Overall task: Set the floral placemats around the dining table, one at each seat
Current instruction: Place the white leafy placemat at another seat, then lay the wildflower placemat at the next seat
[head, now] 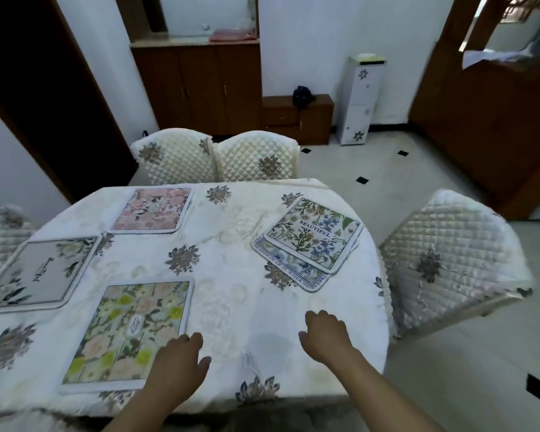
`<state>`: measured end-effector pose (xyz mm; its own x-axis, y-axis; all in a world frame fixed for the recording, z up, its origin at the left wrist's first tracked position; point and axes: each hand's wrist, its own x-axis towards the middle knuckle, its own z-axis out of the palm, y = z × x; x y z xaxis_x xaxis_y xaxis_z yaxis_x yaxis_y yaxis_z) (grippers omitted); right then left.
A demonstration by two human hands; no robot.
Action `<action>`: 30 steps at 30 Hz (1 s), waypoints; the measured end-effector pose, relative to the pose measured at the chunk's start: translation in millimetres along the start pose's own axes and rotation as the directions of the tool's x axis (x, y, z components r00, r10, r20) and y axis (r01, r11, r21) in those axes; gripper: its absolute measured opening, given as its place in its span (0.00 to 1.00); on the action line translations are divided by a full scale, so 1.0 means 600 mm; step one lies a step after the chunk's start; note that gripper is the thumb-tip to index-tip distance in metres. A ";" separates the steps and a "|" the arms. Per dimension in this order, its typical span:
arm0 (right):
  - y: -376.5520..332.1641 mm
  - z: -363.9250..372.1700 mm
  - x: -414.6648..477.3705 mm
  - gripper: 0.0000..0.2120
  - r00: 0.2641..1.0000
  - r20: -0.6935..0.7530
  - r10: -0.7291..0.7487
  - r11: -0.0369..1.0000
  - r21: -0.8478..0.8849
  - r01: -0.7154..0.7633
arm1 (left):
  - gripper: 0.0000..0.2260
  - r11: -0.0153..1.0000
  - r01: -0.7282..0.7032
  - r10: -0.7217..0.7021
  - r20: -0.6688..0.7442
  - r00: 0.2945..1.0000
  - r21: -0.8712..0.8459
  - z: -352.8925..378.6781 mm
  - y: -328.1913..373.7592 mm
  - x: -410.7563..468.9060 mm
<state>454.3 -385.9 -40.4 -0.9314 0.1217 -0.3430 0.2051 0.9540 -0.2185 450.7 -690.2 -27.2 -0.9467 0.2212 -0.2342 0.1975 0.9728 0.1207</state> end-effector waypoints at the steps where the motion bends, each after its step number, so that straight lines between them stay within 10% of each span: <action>1: 0.010 -0.005 0.000 0.14 1.000 0.004 -0.002 1.000 -0.002 0.002 | 0.13 1.000 -0.001 0.001 -0.006 1.000 -0.001 -0.002 0.014 0.002; 19: 0.235 -0.090 0.169 0.13 0.984 0.127 0.125 0.925 0.343 -0.162 | 0.15 0.999 -0.001 0.002 -0.029 1.000 0.049 -0.023 0.222 0.244; 26: 0.338 -0.135 0.390 0.13 0.931 0.331 0.154 0.774 0.546 -0.322 | 0.14 0.976 0.214 -0.214 0.006 0.977 -0.046 -0.028 0.311 0.435; 30: 0.358 -0.122 0.450 0.12 0.862 0.465 0.201 0.517 0.698 -0.496 | 0.16 0.937 0.316 -0.312 0.047 0.949 -0.148 -0.029 0.323 0.511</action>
<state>225.0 -128.2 -112.9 -0.6222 0.1696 -0.7642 0.7781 0.2415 -0.5799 194.1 -435.0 -59.1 -0.9480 -0.0908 -0.3050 -0.1516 0.9715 0.1820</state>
